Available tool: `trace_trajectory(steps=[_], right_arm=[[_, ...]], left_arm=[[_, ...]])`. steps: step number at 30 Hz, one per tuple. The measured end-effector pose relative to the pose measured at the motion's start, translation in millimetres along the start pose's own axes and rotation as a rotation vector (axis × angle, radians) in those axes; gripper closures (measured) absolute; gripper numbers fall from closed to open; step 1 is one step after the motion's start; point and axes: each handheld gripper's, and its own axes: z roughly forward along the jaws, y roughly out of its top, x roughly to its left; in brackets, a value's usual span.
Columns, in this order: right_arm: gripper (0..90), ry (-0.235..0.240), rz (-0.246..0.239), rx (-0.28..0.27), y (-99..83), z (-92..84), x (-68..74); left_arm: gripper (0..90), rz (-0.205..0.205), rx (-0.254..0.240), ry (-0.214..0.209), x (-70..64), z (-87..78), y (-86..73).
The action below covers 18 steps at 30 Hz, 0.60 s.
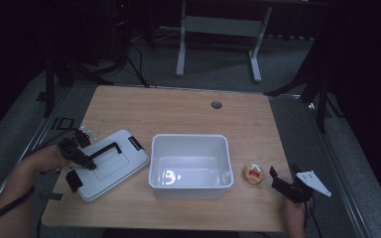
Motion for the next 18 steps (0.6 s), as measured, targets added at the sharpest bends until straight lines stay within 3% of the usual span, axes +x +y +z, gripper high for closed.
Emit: trace_trajectory(steps=[5,6,9,11,13,18], right_arm=[[13.8,0.017,0.01,0.07,1.9,3.9,-3.9],[13.8,0.025,0.014,0.104,3.2,5.5,-5.5],[13.8,0.061,0.009,0.172,6.6,8.4,-10.3],[13.8,0.097,-0.013,0.235,6.6,10.7,-13.6],[13.8,0.134,-0.048,0.285,4.8,12.1,-15.1],[13.8,0.219,-0.118,0.368,2.8,10.4,-17.9]], left_arm=[[51.2,-0.001,0.007,-0.025,-2.2,1.3,1.8],[46.1,-0.007,0.006,-0.023,-1.9,1.5,2.1],[41.8,-0.004,0.003,-0.032,-0.6,0.5,1.6],[39.9,-0.001,0.001,-0.062,-0.6,-1.0,1.2],[39.7,0.003,0.009,-0.045,-1.5,-2.6,2.0],[39.7,0.015,0.019,-0.055,-3.7,-4.6,3.8]])
